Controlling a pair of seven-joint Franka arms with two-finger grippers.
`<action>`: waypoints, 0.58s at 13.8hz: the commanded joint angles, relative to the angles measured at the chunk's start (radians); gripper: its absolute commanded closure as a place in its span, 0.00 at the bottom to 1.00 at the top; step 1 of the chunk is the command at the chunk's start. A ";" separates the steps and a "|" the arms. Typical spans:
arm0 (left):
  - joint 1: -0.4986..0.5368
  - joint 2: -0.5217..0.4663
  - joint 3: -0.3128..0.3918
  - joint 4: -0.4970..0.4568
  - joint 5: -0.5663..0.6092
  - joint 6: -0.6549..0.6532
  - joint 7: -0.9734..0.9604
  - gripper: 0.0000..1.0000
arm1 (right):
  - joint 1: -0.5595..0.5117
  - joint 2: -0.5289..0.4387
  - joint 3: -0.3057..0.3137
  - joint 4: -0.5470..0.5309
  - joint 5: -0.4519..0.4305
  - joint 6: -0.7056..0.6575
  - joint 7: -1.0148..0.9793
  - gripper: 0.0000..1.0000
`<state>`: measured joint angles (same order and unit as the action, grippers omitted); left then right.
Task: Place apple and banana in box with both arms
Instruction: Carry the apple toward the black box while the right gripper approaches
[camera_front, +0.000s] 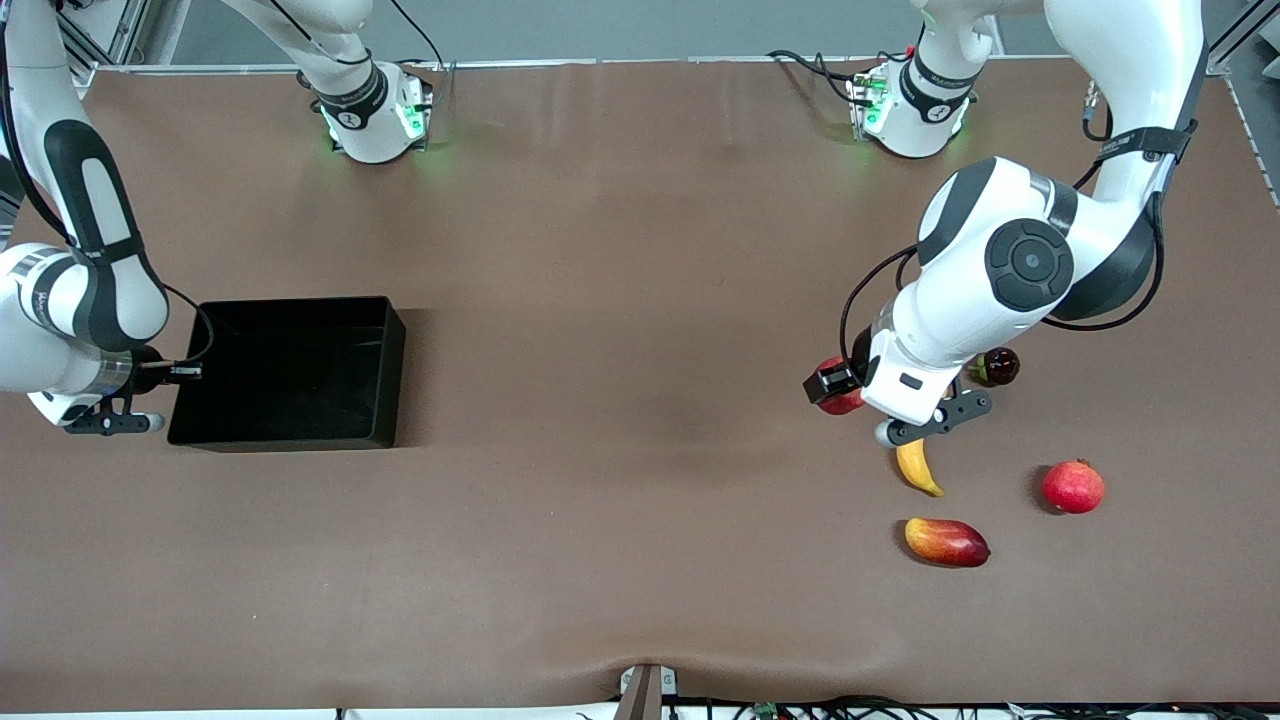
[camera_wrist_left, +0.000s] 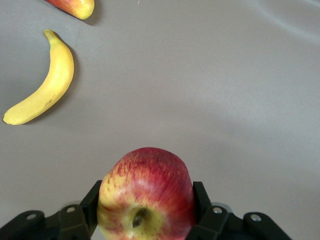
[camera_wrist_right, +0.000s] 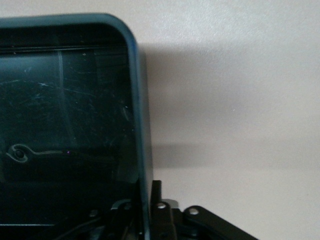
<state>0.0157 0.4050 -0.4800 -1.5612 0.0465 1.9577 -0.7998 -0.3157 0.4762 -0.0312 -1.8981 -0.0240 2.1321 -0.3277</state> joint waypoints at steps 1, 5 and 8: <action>0.003 -0.028 0.000 -0.002 0.006 -0.022 -0.025 1.00 | 0.006 -0.011 0.014 0.086 -0.001 -0.128 0.007 1.00; 0.001 -0.040 -0.002 -0.003 0.006 -0.040 -0.035 1.00 | 0.095 -0.014 0.014 0.307 0.111 -0.487 0.091 1.00; 0.000 -0.045 -0.008 0.000 -0.007 -0.049 -0.038 1.00 | 0.217 -0.025 0.017 0.323 0.246 -0.546 0.111 1.00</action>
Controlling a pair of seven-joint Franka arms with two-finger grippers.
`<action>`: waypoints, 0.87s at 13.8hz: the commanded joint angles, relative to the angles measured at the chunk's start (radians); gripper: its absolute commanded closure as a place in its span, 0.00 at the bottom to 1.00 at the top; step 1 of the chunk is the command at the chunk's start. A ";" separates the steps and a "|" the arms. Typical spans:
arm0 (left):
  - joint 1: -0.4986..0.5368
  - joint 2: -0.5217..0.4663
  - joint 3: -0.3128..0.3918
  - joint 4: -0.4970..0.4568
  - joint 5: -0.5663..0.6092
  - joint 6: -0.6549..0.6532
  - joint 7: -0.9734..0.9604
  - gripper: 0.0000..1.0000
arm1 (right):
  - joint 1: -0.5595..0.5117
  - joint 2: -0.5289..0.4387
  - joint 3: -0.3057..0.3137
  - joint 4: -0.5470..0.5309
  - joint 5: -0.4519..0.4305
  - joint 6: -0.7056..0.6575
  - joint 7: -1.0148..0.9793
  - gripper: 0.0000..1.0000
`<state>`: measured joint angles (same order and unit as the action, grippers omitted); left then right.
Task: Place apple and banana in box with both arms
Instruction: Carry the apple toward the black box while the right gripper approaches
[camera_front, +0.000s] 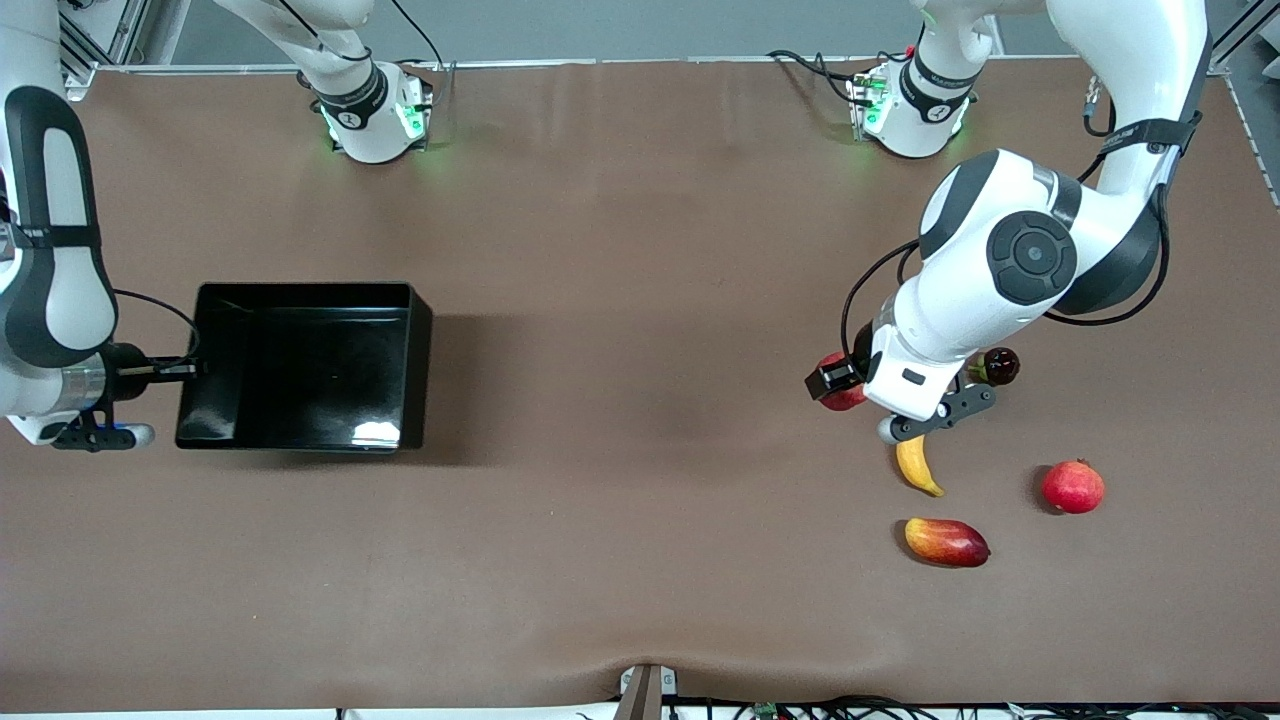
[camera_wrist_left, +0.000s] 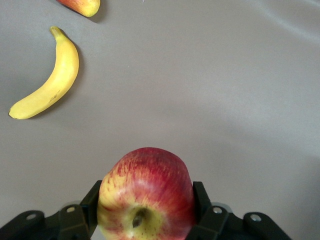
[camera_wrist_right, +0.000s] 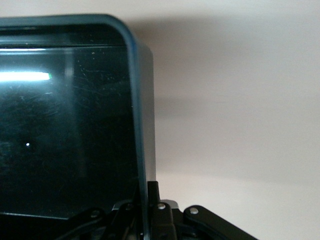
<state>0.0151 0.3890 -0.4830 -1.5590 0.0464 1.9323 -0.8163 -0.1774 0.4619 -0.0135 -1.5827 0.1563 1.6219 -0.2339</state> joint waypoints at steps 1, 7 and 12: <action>0.000 -0.030 -0.005 -0.003 -0.007 -0.024 -0.020 1.00 | 0.163 -0.014 -0.002 0.009 0.084 -0.033 0.043 1.00; -0.003 -0.041 -0.006 -0.003 -0.008 -0.024 -0.018 1.00 | 0.579 0.052 -0.003 0.003 0.174 0.258 0.519 1.00; -0.027 -0.027 -0.006 -0.004 -0.007 -0.023 -0.052 1.00 | 0.789 0.170 -0.005 0.009 0.160 0.443 0.609 1.00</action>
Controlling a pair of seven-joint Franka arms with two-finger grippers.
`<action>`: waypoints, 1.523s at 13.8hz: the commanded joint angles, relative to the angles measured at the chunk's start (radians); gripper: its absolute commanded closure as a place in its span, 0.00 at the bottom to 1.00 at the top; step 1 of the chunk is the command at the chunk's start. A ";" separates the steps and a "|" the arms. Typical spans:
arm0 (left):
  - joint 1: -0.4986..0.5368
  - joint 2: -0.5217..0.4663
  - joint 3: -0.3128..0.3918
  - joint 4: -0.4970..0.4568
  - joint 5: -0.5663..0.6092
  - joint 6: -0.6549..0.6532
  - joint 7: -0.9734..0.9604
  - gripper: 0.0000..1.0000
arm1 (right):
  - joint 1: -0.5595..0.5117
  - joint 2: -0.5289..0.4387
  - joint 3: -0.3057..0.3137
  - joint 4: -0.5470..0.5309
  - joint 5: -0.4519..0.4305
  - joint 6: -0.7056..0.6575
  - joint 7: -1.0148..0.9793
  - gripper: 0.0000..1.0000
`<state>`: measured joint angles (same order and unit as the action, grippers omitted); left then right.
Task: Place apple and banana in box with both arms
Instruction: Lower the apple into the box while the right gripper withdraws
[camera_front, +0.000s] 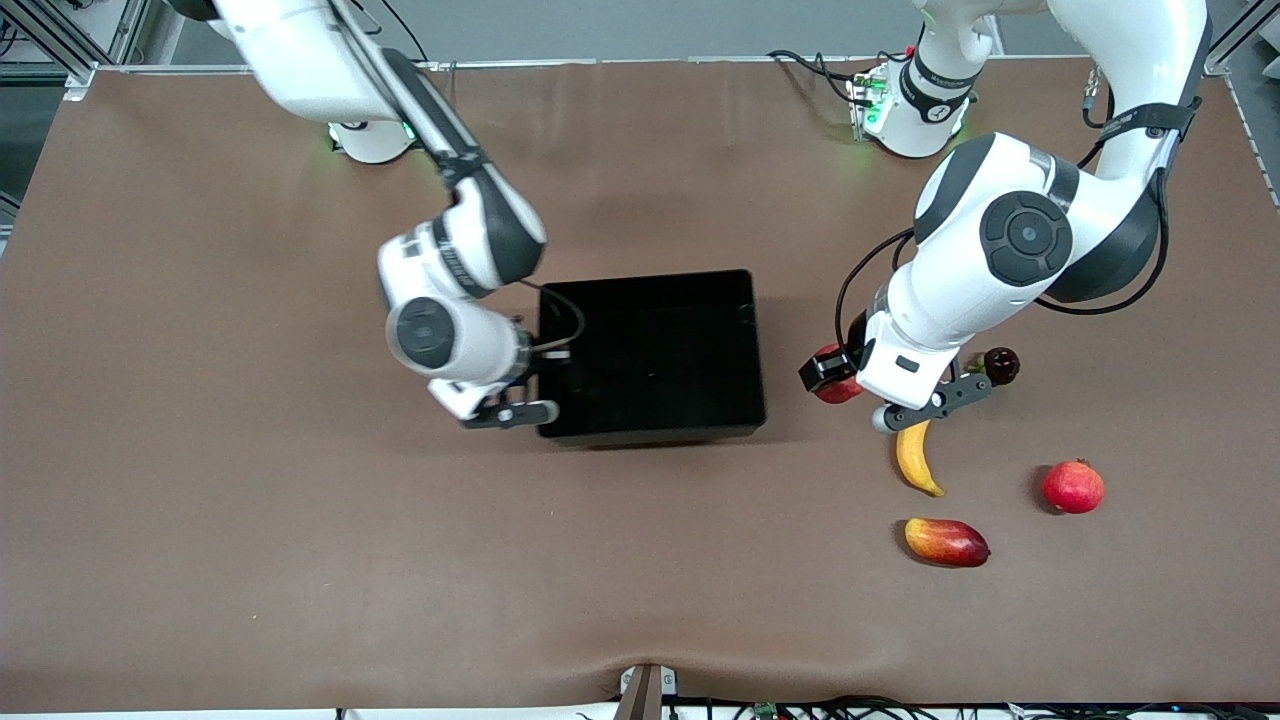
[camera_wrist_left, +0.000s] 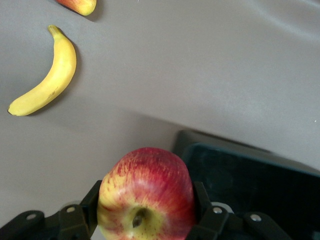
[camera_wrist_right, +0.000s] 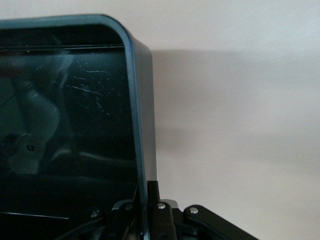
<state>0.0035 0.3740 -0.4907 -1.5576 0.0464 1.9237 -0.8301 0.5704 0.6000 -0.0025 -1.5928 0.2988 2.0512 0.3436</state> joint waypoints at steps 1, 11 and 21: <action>-0.026 -0.010 0.001 -0.006 -0.007 -0.012 -0.049 1.00 | 0.055 0.038 -0.019 0.016 0.014 0.024 0.038 1.00; -0.223 0.101 0.009 -0.015 0.007 0.113 -0.340 1.00 | -0.154 -0.040 -0.025 0.277 0.028 -0.396 0.345 0.00; -0.321 0.189 0.009 -0.218 0.161 0.233 -0.416 1.00 | -0.575 -0.241 -0.039 0.513 -0.195 -0.882 -0.058 0.00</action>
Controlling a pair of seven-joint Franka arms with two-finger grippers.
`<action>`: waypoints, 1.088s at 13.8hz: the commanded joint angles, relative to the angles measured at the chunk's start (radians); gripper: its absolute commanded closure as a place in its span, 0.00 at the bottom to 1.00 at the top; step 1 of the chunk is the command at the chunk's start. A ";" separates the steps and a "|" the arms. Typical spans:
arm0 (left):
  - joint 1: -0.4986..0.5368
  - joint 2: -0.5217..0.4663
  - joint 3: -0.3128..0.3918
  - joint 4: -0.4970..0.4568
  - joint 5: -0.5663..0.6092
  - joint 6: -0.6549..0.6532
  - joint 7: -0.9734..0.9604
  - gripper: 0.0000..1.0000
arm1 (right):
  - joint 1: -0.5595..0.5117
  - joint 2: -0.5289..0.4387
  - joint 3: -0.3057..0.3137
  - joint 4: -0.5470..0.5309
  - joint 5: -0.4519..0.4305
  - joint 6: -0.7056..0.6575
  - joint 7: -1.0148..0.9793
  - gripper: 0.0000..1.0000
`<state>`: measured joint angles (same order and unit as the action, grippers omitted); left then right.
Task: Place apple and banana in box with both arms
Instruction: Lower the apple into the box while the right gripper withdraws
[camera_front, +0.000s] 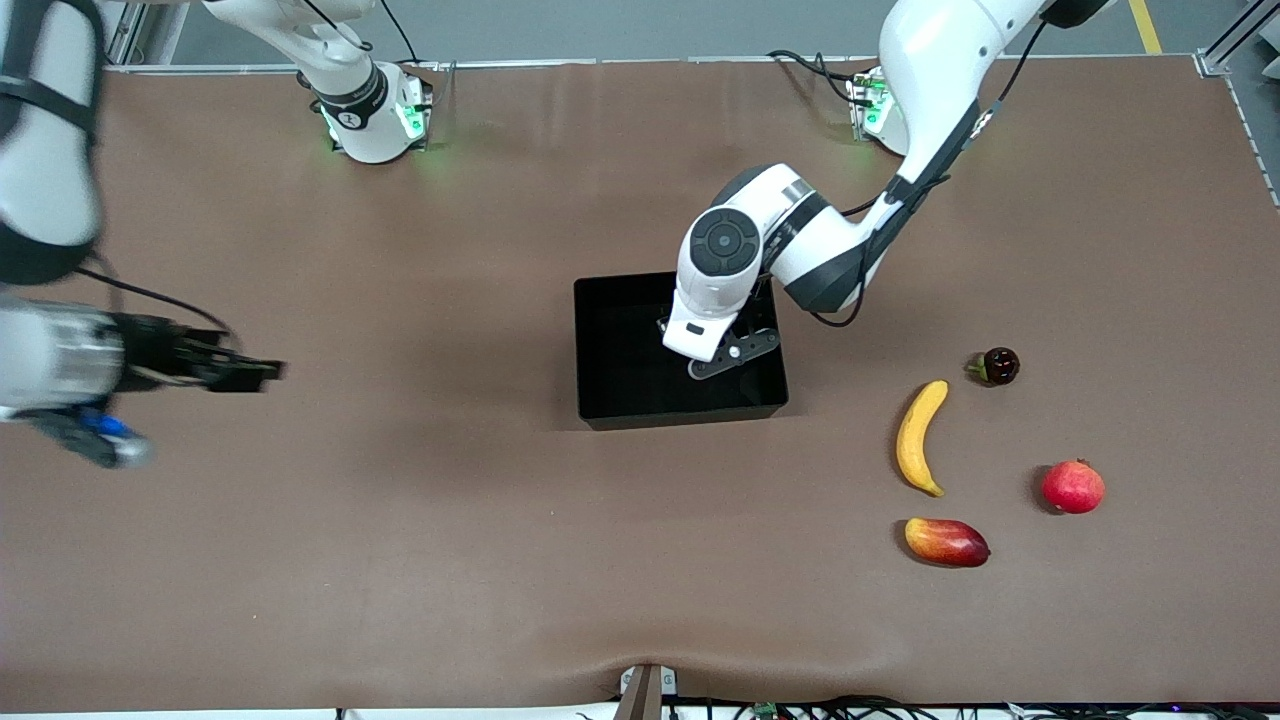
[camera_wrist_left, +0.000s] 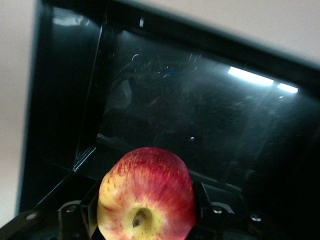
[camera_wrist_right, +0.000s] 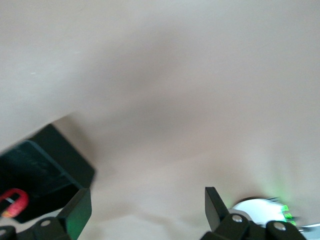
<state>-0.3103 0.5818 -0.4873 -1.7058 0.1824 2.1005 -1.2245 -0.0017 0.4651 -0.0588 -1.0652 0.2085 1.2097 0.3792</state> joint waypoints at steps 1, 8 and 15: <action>-0.009 -0.020 0.007 -0.098 0.032 0.084 -0.023 1.00 | -0.004 -0.152 0.017 -0.030 -0.141 -0.045 -0.153 0.00; 0.023 0.036 0.012 -0.150 0.100 0.176 -0.023 1.00 | -0.018 -0.491 0.008 -0.401 -0.184 0.088 -0.245 0.00; 0.031 0.059 0.010 -0.164 0.100 0.178 -0.040 0.55 | 0.006 -0.439 0.016 -0.265 -0.281 0.103 -0.310 0.00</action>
<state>-0.2895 0.6323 -0.4694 -1.8474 0.2546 2.2638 -1.2295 -0.0137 0.0047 -0.0504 -1.3970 -0.0403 1.3327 0.0680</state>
